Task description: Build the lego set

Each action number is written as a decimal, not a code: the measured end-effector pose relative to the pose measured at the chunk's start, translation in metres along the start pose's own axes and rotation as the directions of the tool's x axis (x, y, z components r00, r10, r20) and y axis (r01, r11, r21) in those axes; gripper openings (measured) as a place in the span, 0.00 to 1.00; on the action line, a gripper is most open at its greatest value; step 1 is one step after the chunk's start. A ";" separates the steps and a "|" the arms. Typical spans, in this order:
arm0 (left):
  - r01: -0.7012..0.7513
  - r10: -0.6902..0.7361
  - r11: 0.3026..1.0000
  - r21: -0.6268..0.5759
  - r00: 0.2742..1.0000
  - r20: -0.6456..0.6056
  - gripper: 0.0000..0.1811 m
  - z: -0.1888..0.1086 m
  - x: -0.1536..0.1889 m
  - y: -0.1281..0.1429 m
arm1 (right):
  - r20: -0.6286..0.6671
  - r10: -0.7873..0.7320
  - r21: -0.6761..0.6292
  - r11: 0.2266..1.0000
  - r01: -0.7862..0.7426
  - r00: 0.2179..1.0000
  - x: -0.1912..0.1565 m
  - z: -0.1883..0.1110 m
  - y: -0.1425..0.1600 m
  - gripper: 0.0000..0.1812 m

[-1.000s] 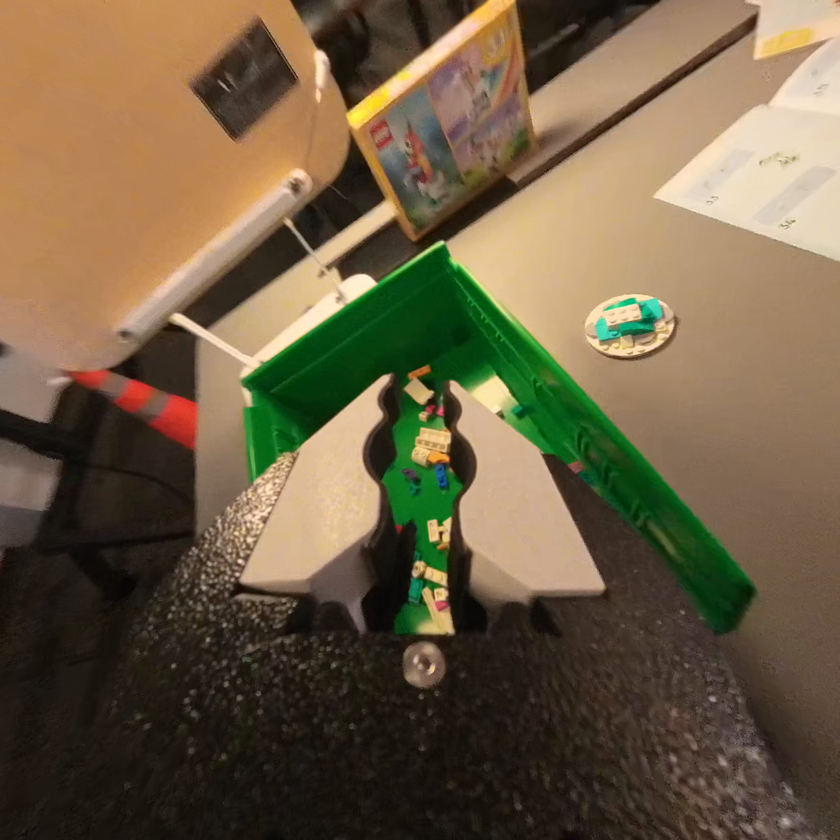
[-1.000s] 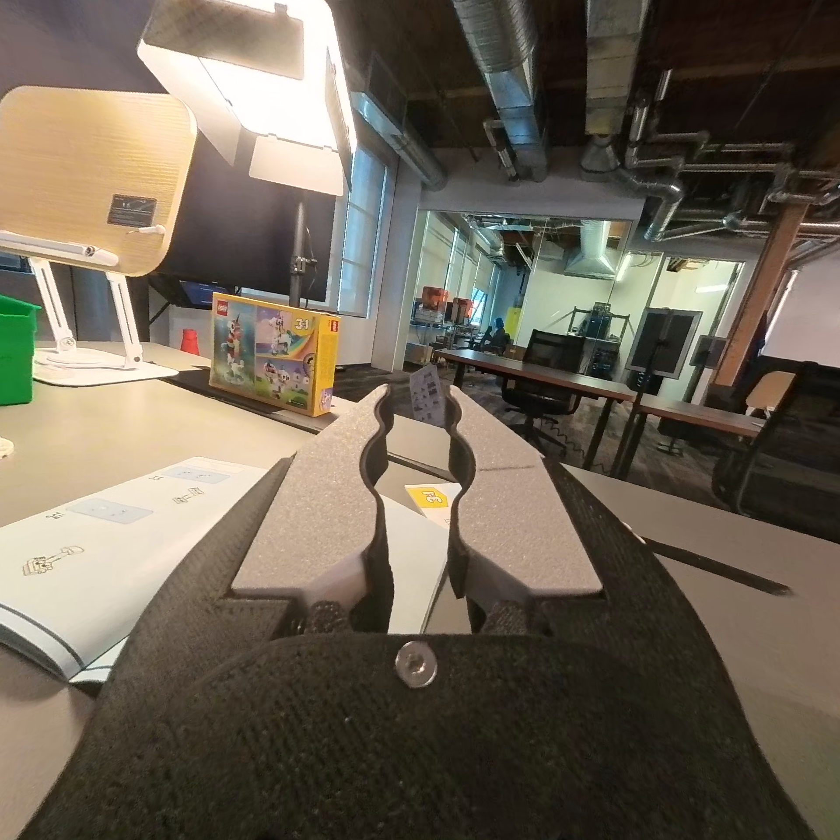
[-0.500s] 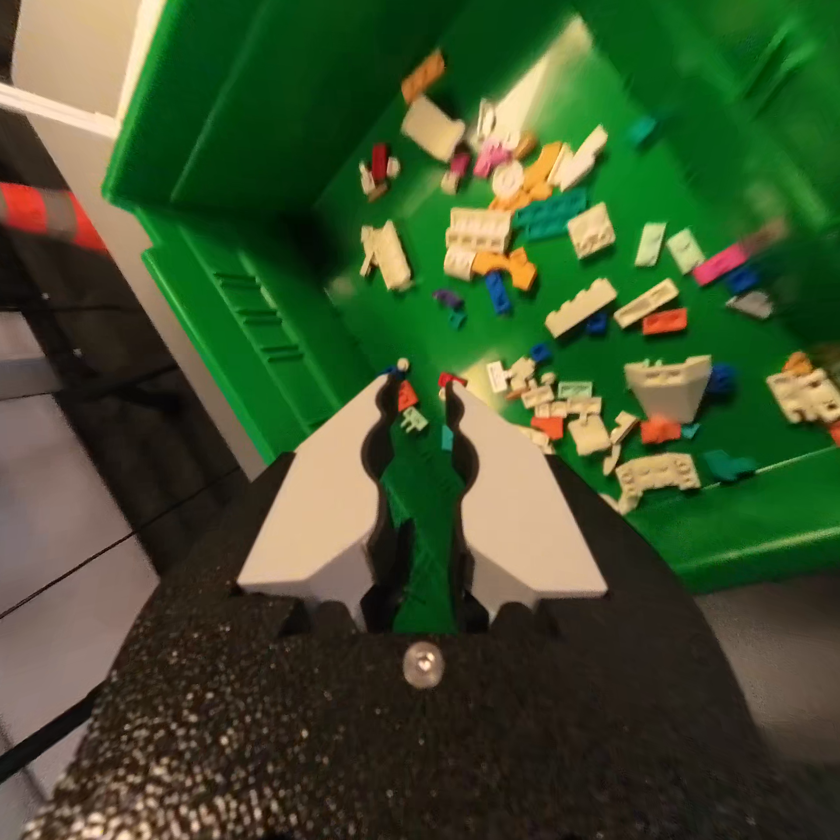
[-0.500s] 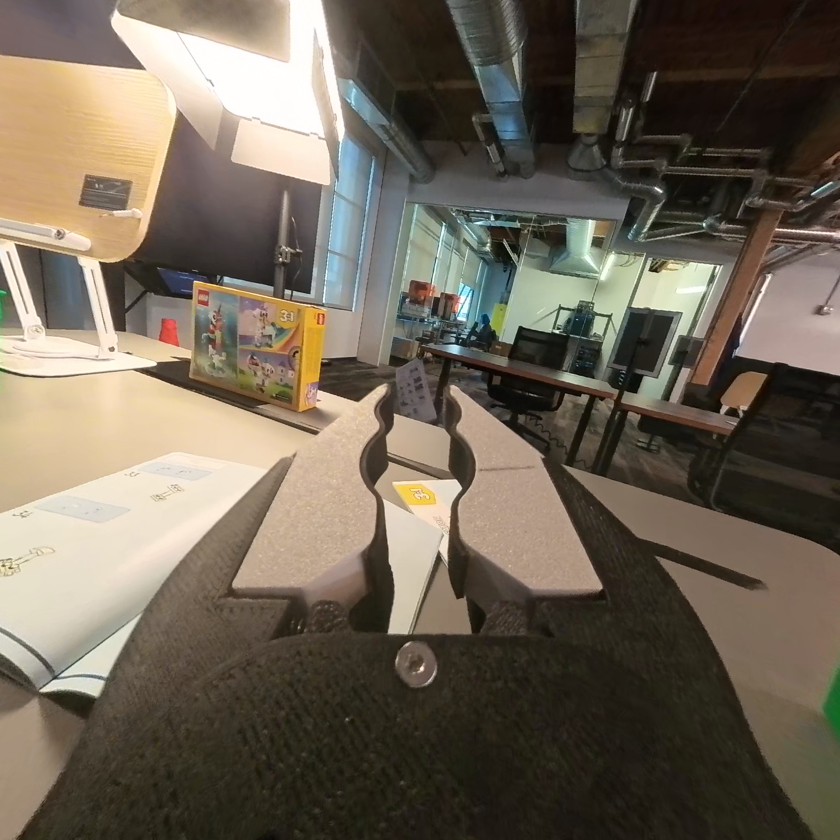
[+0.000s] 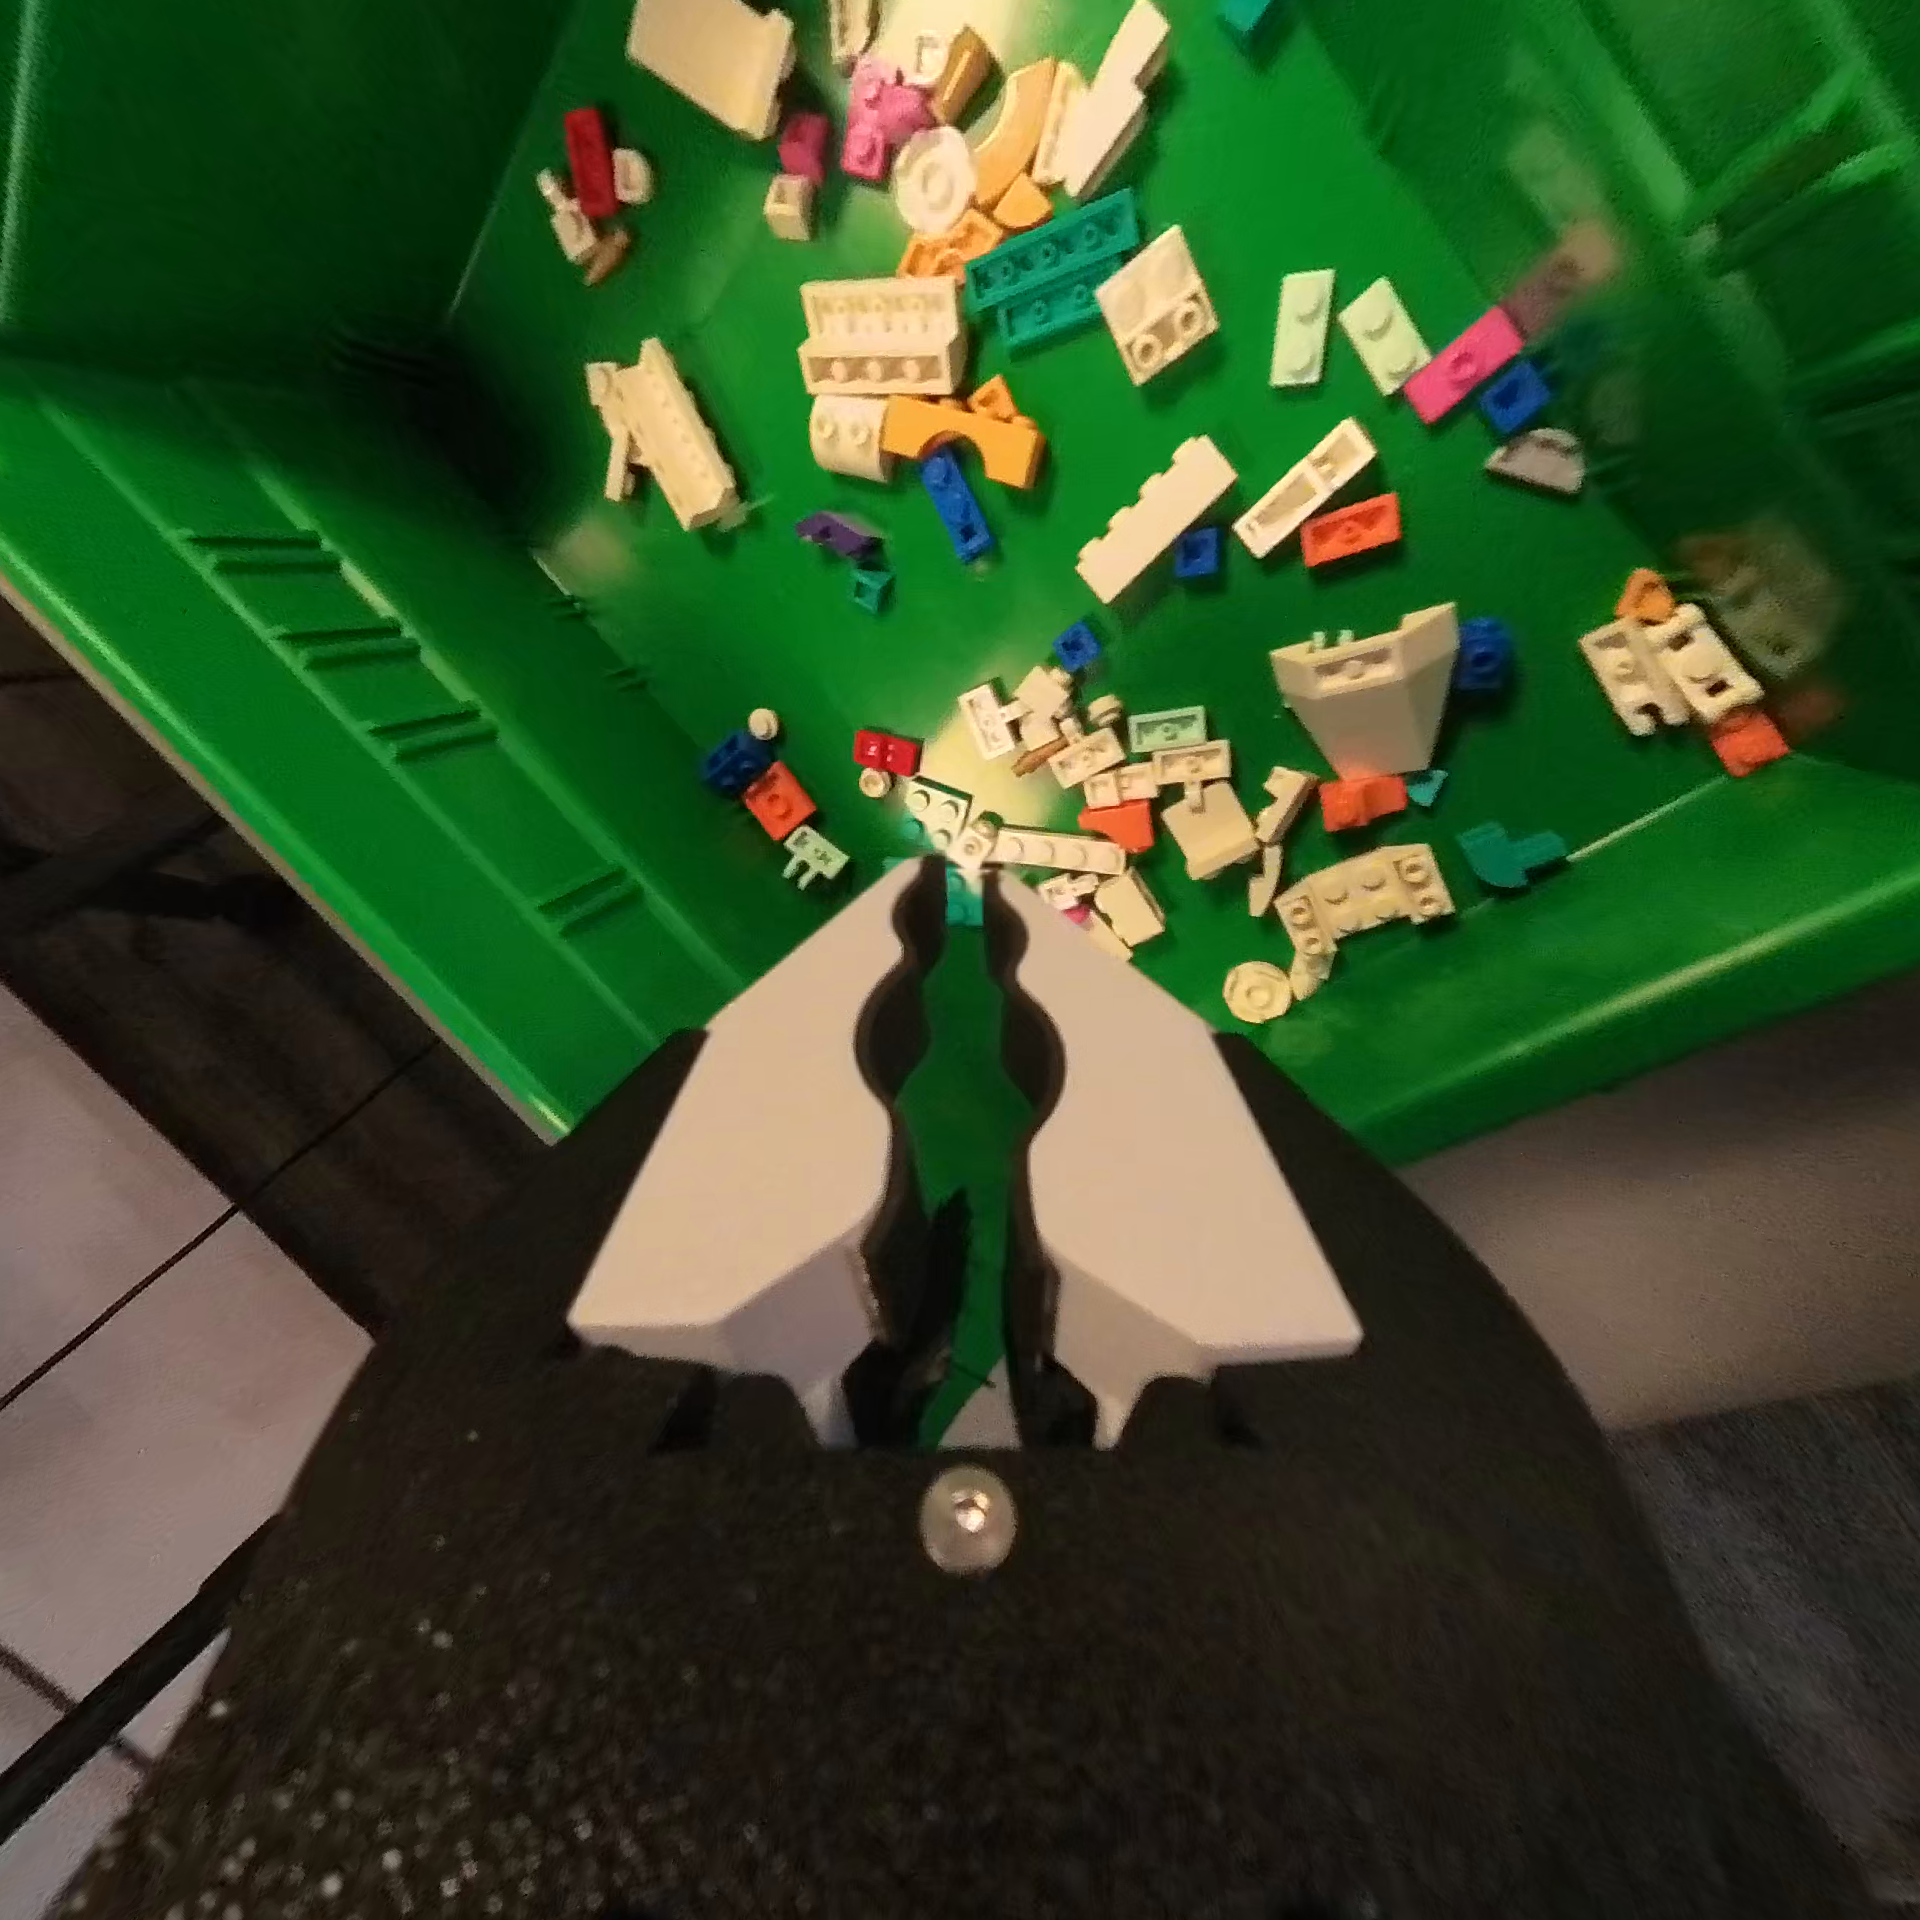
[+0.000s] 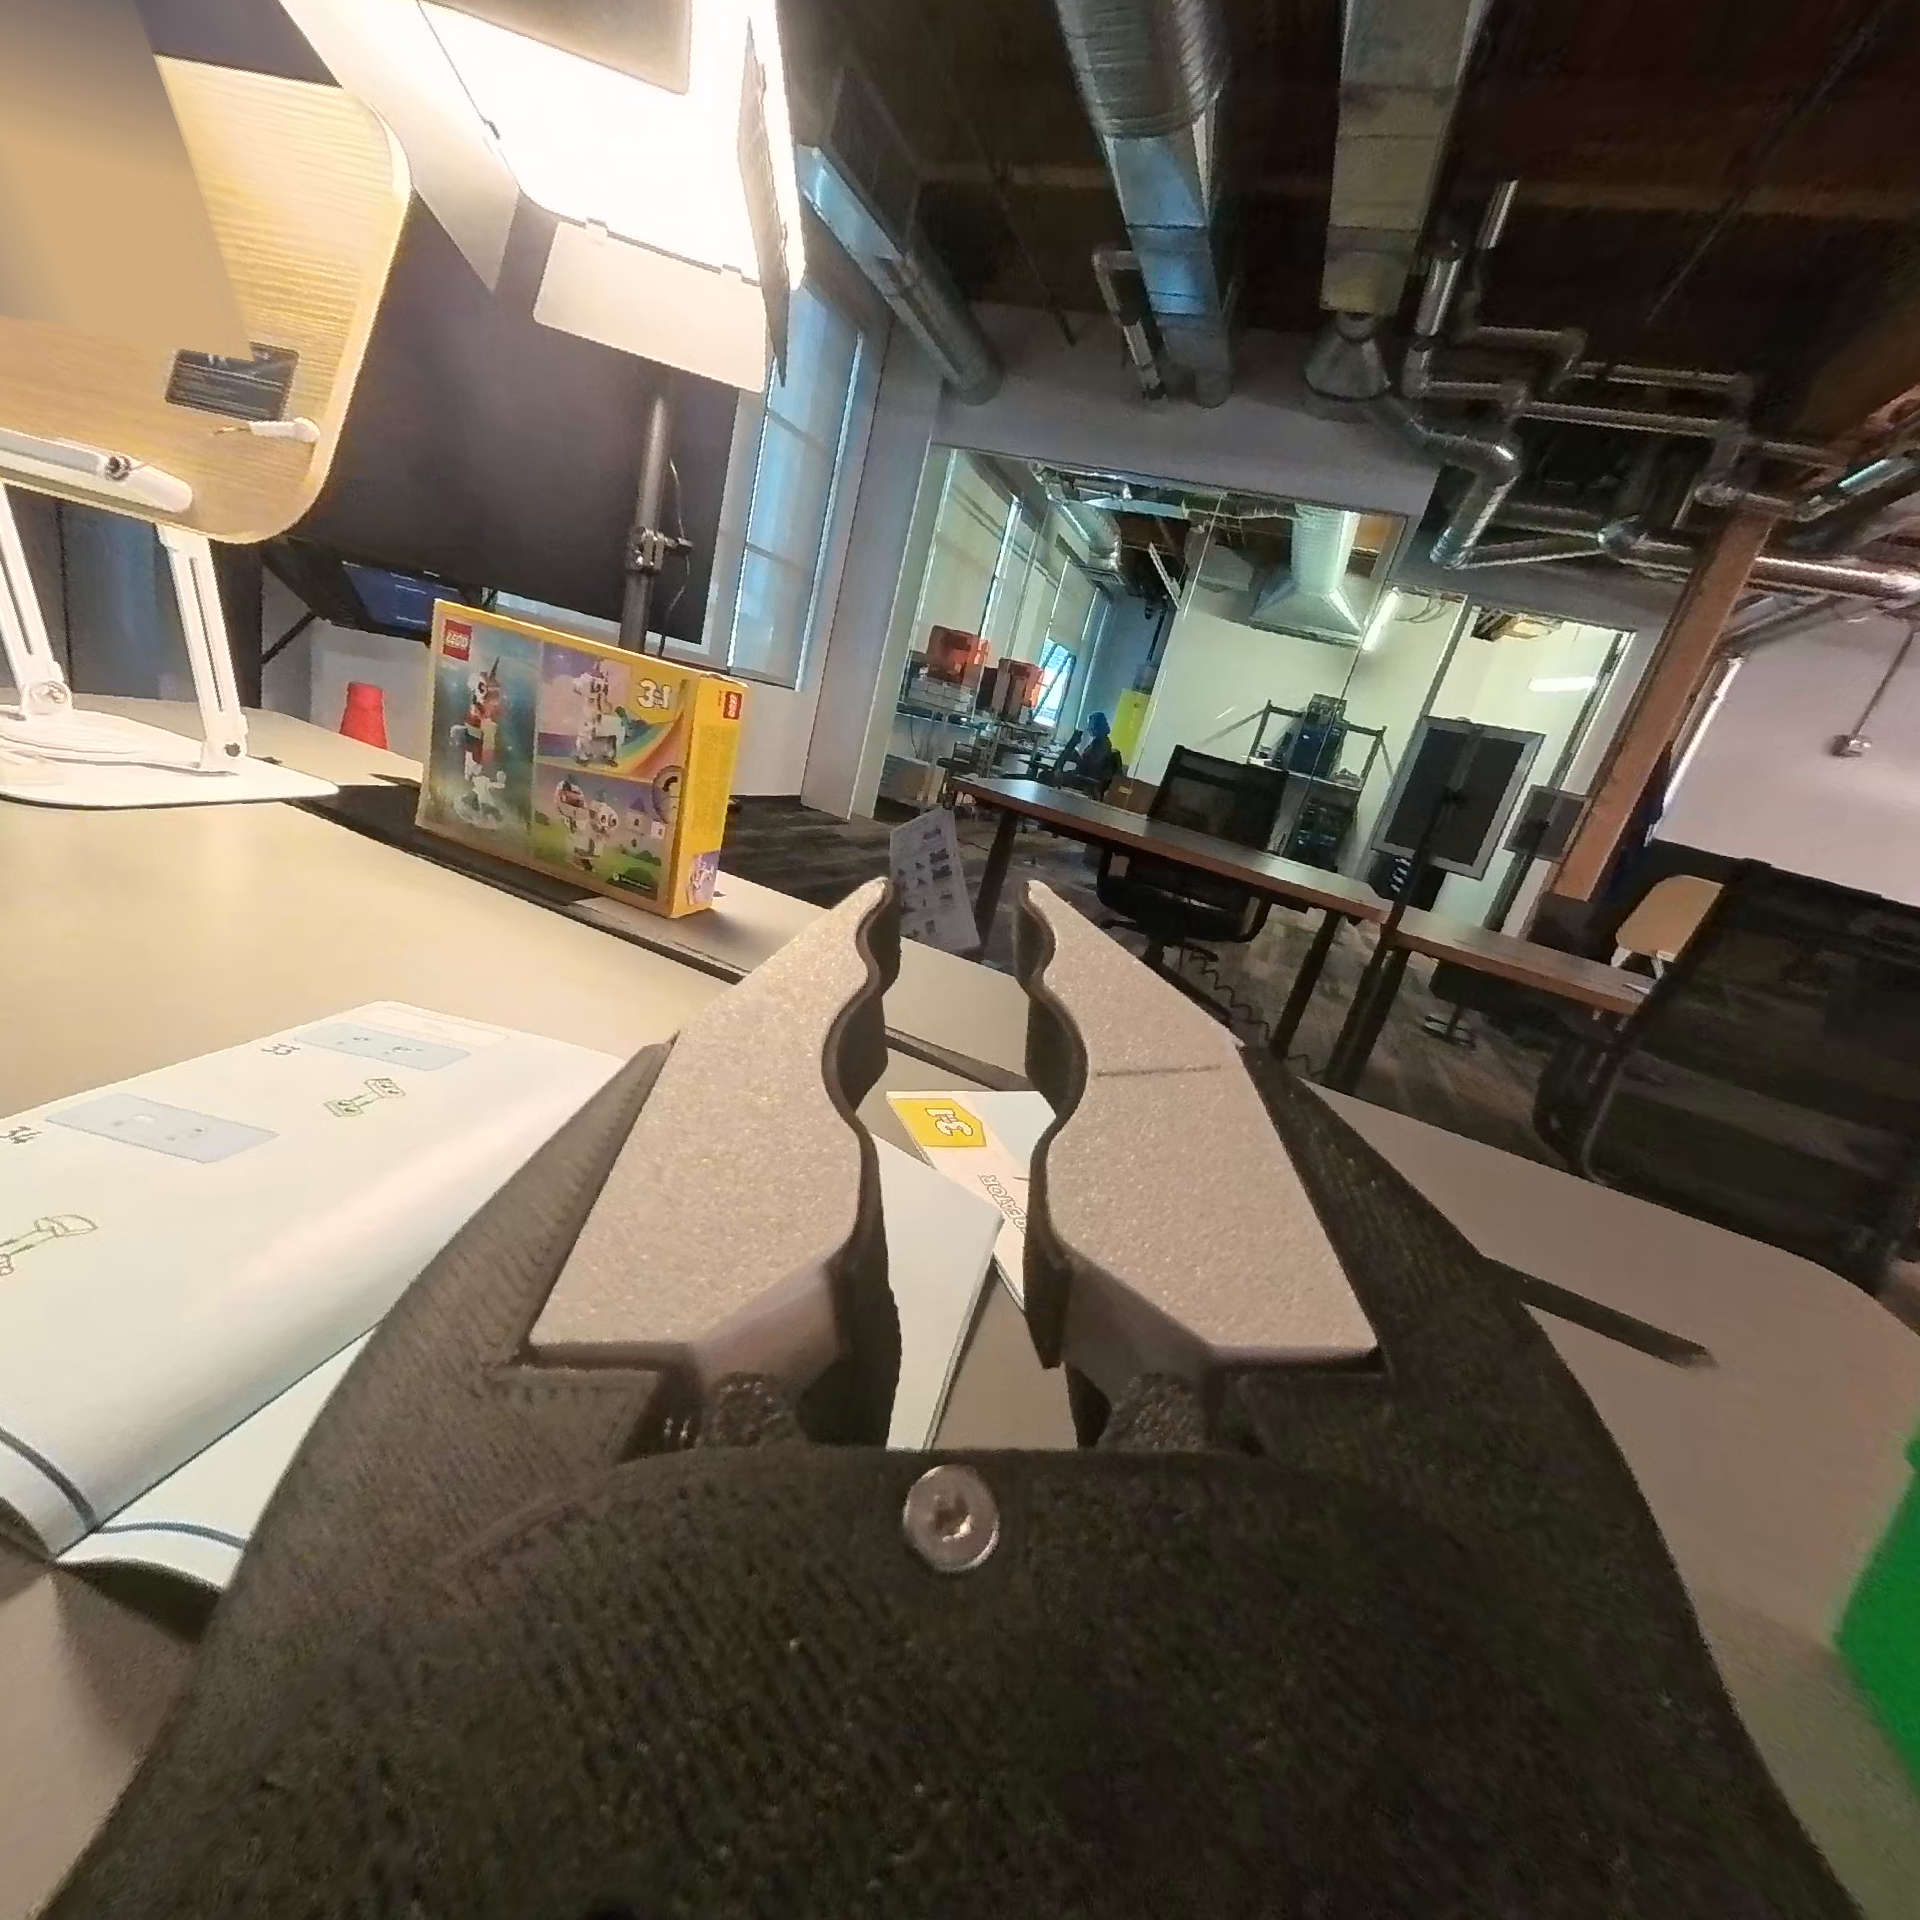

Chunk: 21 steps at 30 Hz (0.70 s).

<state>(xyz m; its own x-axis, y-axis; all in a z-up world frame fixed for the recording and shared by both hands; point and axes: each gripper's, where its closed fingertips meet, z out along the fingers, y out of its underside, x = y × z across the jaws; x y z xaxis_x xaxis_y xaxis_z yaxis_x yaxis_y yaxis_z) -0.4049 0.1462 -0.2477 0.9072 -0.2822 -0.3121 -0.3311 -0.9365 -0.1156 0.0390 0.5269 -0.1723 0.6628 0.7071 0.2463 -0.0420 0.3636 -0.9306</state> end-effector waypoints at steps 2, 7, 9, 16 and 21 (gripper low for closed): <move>0.003 -0.003 1.000 -0.001 0.999 -0.042 0.06 0.000 0.006 0.001 | 0.006 -0.009 -0.001 1.000 0.009 1.000 -0.002 0.000 0.000 0.10; -0.012 0.009 1.000 -0.020 0.992 -0.129 0.14 0.001 0.032 0.003 | 0.013 -0.016 -0.001 1.000 0.016 1.000 -0.003 0.000 0.000 0.10; -0.020 0.015 0.999 -0.031 0.988 -0.154 0.14 0.004 0.037 0.005 | 0.013 -0.016 -0.001 1.000 0.016 1.000 -0.003 0.000 0.000 0.10; 0.012 -0.018 0.999 -0.032 0.979 -0.203 0.14 0.007 0.033 0.010 | 0.019 -0.026 -0.003 1.000 0.027 0.999 -0.005 0.000 0.000 0.10; -0.039 0.017 0.997 -0.061 0.942 -0.336 0.06 0.013 0.058 0.017 | 0.024 -0.036 -0.005 0.999 0.036 0.999 -0.007 0.001 0.001 0.10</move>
<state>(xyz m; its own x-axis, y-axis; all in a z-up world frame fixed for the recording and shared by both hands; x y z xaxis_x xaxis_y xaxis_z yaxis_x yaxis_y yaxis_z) -0.3614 0.1171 -0.2795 0.9360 -0.3514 0.0215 -0.3502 -0.9356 -0.0458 0.0341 0.5228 -0.1743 0.6457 0.7080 0.2860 -0.0144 0.3858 -0.9225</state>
